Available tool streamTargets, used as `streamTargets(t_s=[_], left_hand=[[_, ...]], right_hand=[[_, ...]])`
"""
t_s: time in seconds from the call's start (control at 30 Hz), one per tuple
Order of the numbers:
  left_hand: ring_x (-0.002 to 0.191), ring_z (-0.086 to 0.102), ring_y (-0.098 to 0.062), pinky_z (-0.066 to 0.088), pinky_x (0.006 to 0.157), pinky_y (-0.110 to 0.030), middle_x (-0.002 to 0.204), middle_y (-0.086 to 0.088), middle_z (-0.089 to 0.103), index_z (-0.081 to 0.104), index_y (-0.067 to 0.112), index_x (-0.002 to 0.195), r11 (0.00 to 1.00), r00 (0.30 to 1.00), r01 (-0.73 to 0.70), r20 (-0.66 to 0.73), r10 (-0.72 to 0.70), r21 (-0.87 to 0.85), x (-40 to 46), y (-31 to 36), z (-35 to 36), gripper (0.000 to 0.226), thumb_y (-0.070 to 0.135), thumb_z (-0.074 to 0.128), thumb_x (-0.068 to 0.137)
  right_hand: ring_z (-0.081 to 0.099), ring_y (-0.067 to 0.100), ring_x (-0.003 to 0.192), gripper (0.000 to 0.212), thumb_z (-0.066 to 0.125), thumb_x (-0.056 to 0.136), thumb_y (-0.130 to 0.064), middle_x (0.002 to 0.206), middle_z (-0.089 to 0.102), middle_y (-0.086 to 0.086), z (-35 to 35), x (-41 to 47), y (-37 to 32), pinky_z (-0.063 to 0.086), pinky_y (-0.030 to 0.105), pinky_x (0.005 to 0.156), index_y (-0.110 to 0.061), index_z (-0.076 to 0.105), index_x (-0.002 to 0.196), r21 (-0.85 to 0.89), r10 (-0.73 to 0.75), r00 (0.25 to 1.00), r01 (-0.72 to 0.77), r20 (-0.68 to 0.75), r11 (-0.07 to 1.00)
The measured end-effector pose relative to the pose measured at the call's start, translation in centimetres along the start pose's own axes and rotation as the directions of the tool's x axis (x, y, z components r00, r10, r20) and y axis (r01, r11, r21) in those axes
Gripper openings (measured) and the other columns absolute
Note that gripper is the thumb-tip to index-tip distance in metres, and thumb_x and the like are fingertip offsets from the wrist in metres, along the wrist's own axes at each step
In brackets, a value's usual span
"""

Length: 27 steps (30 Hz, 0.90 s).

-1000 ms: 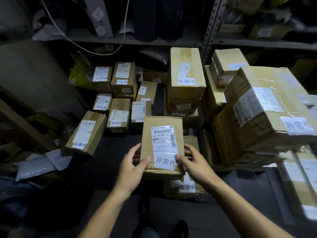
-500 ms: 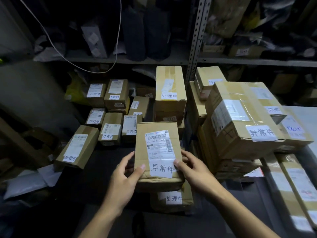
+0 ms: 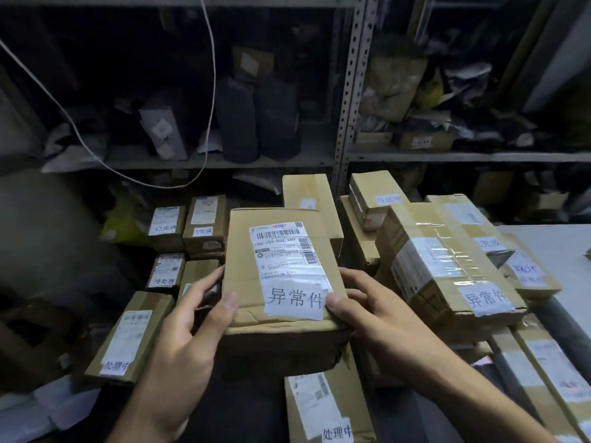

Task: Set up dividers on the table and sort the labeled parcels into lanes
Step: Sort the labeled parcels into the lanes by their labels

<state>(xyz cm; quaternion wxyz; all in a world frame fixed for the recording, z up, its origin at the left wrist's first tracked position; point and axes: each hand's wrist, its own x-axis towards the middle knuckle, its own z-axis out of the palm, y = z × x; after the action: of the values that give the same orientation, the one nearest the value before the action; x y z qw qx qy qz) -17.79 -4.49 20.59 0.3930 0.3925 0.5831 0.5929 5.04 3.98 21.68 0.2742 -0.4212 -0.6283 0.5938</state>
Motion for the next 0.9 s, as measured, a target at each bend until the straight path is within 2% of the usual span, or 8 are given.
streamTargets(t_s=[0.07,0.17,0.27,0.37,0.4,0.53,0.73,0.9], left_hand=[[0.113,0.064,-0.009,0.045,0.096,-0.042,0.121,0.012,0.068,0.060,0.045,0.123,0.999,0.998,-0.041,0.043,0.041,-0.002,1.5,1.2,-0.1,0.063,0.071,0.068,0.066],[0.115,0.063,-0.009,0.044,0.099,-0.044,0.122,0.011,0.067,0.060,0.047,0.124,0.996,0.991,-0.084,0.102,0.084,-0.002,3.6,2.6,0.3,0.072,0.079,0.068,0.060],[0.114,0.064,-0.010,0.045,0.096,-0.039,0.120,0.009,0.069,0.061,0.045,0.121,0.995,0.982,-0.093,0.163,0.098,-0.039,5.3,3.7,1.8,0.062,0.070,0.069,0.064],[0.107,0.068,-0.014,0.057,0.080,-0.028,0.118,0.005,0.070,0.064,0.045,0.117,0.994,0.970,-0.063,0.228,0.083,-0.093,6.6,4.8,3.8,0.047,0.057,0.068,0.071],[0.107,0.068,-0.013,0.057,0.078,-0.025,0.117,0.006,0.071,0.064,0.045,0.116,0.993,0.968,-0.063,0.237,0.087,-0.104,6.9,5.2,4.5,0.044,0.055,0.068,0.073],[0.111,0.065,-0.009,0.049,0.095,-0.039,0.119,0.007,0.070,0.059,0.040,0.124,0.989,0.961,-0.098,0.248,0.122,-0.106,7.3,6.4,6.9,0.058,0.060,0.065,0.070],[0.107,0.066,-0.005,0.050,0.087,-0.037,0.117,0.011,0.070,0.058,0.043,0.125,0.983,0.950,-0.160,0.257,0.177,-0.084,7.7,7.9,11.6,0.061,0.066,0.062,0.069],[0.111,0.065,-0.012,0.052,0.092,-0.045,0.123,0.006,0.067,0.058,0.044,0.126,0.984,0.948,-0.165,0.266,0.177,-0.068,8.3,9.4,17.7,0.063,0.066,0.065,0.067]], right_hand=[[0.066,-0.001,0.106,0.054,0.061,0.073,-0.063,0.113,0.071,-0.021,-0.7,0.5,-1.6,0.050,0.027,0.091,-0.046,0.054,0.123,-0.015,-0.021,1.000,0.021,-0.010,1.000],[0.067,-0.001,0.104,0.048,0.061,0.081,-0.055,0.113,0.071,-0.019,-1.9,1.3,-3.8,0.054,0.016,0.076,-0.042,0.055,0.126,-0.019,-0.034,0.999,0.034,-0.036,0.999],[0.067,-0.007,0.095,0.040,0.064,0.085,-0.050,0.104,0.071,-0.027,-3.4,1.7,-5.6,0.049,0.006,0.068,-0.039,0.059,0.123,-0.054,-0.076,0.991,0.070,-0.108,0.996],[0.066,-0.012,0.091,0.039,0.059,0.086,-0.048,0.103,0.072,-0.027,-5.1,1.8,-6.9,0.043,0.000,0.065,-0.036,0.061,0.123,-0.122,-0.129,0.981,0.111,-0.147,0.986],[0.066,-0.011,0.090,0.040,0.056,0.086,-0.046,0.104,0.073,-0.024,-5.7,1.8,-7.1,0.043,0.001,0.064,-0.035,0.062,0.123,-0.131,-0.138,0.979,0.119,-0.150,0.984],[0.067,-0.009,0.088,0.037,0.054,0.086,-0.046,0.104,0.073,-0.021,-8.3,1.6,-7.4,0.045,0.004,0.063,-0.035,0.065,0.119,-0.134,-0.155,0.975,0.135,-0.157,0.982],[0.065,-0.007,0.093,0.042,0.051,0.082,-0.058,0.107,0.070,-0.026,-13.3,1.5,-8.0,0.045,0.024,0.072,-0.043,0.064,0.119,-0.199,-0.187,0.967,0.152,-0.171,0.968],[0.068,0.000,0.098,0.040,0.053,0.084,-0.053,0.109,0.072,-0.019,-19.2,0.1,-8.6,0.052,0.025,0.074,-0.038,0.067,0.118,-0.197,-0.232,0.951,0.192,-0.206,0.961]])
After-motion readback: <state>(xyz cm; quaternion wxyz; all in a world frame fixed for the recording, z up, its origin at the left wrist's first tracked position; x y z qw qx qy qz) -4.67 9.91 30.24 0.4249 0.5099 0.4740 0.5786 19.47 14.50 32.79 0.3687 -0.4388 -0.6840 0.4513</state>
